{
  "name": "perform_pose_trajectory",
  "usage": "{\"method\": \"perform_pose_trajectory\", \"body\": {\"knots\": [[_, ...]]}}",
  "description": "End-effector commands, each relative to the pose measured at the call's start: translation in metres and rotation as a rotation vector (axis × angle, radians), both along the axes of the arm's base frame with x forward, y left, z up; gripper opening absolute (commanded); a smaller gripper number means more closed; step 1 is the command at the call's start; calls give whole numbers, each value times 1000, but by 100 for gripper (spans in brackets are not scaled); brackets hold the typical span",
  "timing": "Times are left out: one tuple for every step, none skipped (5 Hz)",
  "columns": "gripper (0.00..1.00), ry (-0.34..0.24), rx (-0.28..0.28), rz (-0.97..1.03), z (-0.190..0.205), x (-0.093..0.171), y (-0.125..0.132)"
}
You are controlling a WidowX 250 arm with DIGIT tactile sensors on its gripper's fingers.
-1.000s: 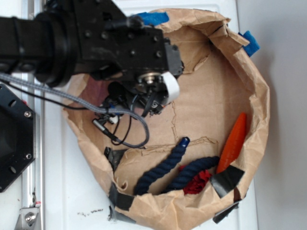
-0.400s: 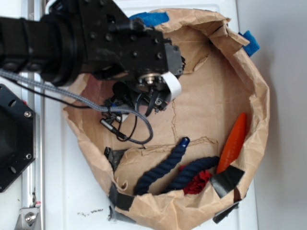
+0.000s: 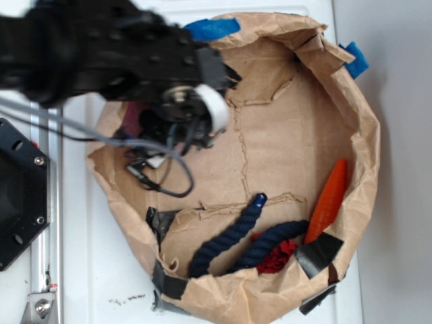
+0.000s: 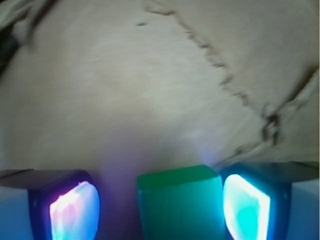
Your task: Grab the green block.
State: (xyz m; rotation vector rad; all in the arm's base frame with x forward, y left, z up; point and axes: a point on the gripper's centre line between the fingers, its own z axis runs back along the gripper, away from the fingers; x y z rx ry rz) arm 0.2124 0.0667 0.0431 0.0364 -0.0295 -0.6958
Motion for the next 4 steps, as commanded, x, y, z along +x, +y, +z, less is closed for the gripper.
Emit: {"method": "perform_pose_trajectory", "body": {"knots": [[100,-88,2,31,12,-20,-6],[100,-88,6,52,7,-16,2],[100,-93,11,87,5,-1,11],[100,-81,12,108,5,10,23]]}}
